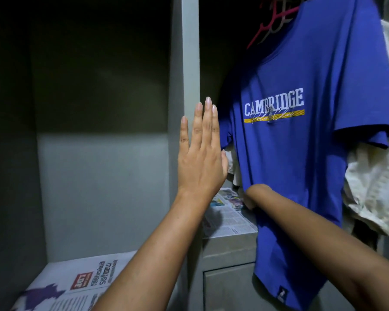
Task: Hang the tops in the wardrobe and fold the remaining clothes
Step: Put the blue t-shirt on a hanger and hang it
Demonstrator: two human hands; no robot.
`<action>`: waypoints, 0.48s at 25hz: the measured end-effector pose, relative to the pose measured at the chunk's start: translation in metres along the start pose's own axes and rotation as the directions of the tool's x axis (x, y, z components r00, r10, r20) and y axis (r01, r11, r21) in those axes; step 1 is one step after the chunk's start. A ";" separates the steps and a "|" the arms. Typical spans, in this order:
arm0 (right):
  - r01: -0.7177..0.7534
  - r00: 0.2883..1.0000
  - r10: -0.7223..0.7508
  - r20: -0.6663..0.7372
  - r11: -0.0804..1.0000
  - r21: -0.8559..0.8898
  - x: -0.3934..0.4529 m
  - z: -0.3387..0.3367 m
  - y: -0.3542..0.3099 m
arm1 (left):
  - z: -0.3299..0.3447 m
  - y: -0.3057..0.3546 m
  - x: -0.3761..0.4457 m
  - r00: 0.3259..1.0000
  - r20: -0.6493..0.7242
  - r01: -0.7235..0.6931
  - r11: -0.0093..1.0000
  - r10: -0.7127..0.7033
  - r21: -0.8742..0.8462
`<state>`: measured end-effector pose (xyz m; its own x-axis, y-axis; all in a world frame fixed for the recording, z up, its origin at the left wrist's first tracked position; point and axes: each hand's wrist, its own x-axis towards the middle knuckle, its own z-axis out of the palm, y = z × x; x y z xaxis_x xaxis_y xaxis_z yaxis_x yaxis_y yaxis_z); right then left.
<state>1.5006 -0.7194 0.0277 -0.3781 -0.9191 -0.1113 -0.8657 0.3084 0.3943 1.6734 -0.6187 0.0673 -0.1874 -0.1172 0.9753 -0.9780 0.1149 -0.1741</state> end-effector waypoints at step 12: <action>0.032 0.999 -0.034 -0.005 0.861 0.507 0.022 -0.029 0.004 | 0.002 -0.001 0.000 1.000 -0.015 0.018 1.000 -0.018 0.012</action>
<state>1.4985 -0.7453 0.0532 -0.3469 -0.9301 -0.1204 -0.9240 0.3610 -0.1261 1.6740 -0.6208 0.0670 -0.1685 -0.1047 0.9801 -0.9823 0.1007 -0.1582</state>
